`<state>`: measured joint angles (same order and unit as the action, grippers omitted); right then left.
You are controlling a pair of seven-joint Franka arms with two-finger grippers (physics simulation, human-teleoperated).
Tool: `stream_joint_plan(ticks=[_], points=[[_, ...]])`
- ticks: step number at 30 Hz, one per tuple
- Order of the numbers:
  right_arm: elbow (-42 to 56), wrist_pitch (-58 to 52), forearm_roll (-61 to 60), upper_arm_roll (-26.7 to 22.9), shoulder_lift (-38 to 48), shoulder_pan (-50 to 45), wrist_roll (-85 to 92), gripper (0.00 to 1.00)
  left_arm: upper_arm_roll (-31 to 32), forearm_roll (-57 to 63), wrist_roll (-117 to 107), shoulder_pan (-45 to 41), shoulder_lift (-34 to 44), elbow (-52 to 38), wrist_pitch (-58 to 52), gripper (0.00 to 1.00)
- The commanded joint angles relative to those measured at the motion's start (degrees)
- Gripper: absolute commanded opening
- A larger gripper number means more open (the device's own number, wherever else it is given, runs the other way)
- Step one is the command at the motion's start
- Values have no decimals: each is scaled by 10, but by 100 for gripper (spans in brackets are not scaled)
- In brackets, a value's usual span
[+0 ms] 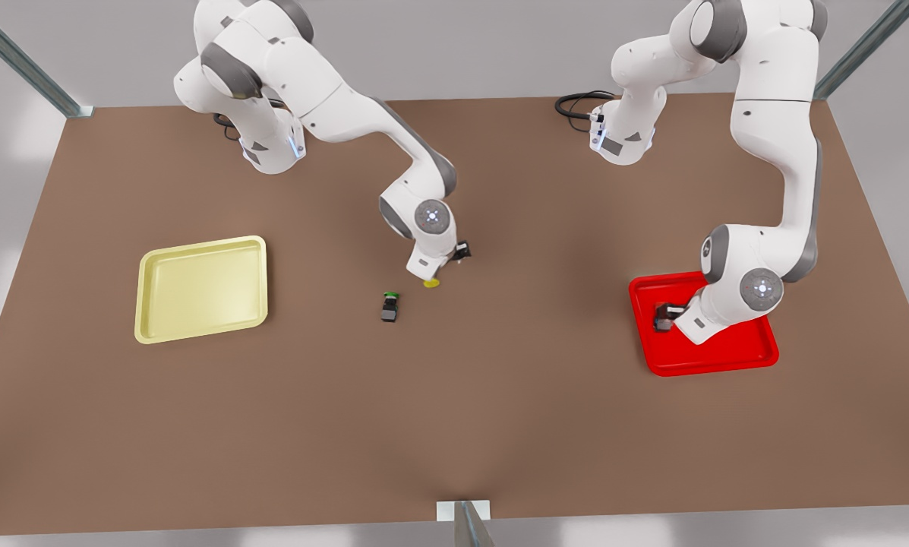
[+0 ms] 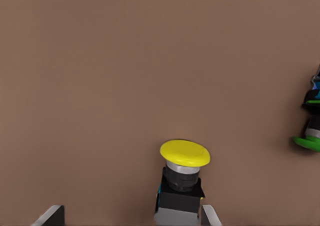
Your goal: Place the switches on the corresponding trays according to their colors
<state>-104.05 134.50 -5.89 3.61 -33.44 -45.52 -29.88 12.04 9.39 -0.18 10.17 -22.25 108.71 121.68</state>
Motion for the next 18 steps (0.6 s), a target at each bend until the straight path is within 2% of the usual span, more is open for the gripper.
stream_joint_plan(ticks=[1, 6, 8, 11, 13, 14, 16, 18], points=[[-8, 8, 0, 0, 3, 1, 4, 100, 0, -7, 0, -1, 1, 1, 0, 100], [-50, 63, 4, -3, 12, -7, 18, 100, 3, -7, -19, -26, 26, 1, -26, 100], [-66, 72, 4, -6, 24, -1, -6, 100, 27, -8, -51, -53, 32, -104, -166, 100], [-75, 74, 4, -6, 24, -5, -70, 100, 62, -14, -65, -51, 56, -222, -289, 100], [-79, 75, 4, -6, 20, -5, -71, 100, 50, -15, -64, -80, 112, -212, -308, 100], [-83, 76, 4, -7, 19, -4, -69, 100, -55, -20, -57, -146, 146, -198, -308, 100], [-97, 95, 7, -7, 18, -5, -60, 100, -97, -36, -51, -137, 190, -199, -352, 100], [-100, 101, 9, -7, 15, -7, -60, 100, -169, -100, -24, -134, 191, -202, -374, 100]])
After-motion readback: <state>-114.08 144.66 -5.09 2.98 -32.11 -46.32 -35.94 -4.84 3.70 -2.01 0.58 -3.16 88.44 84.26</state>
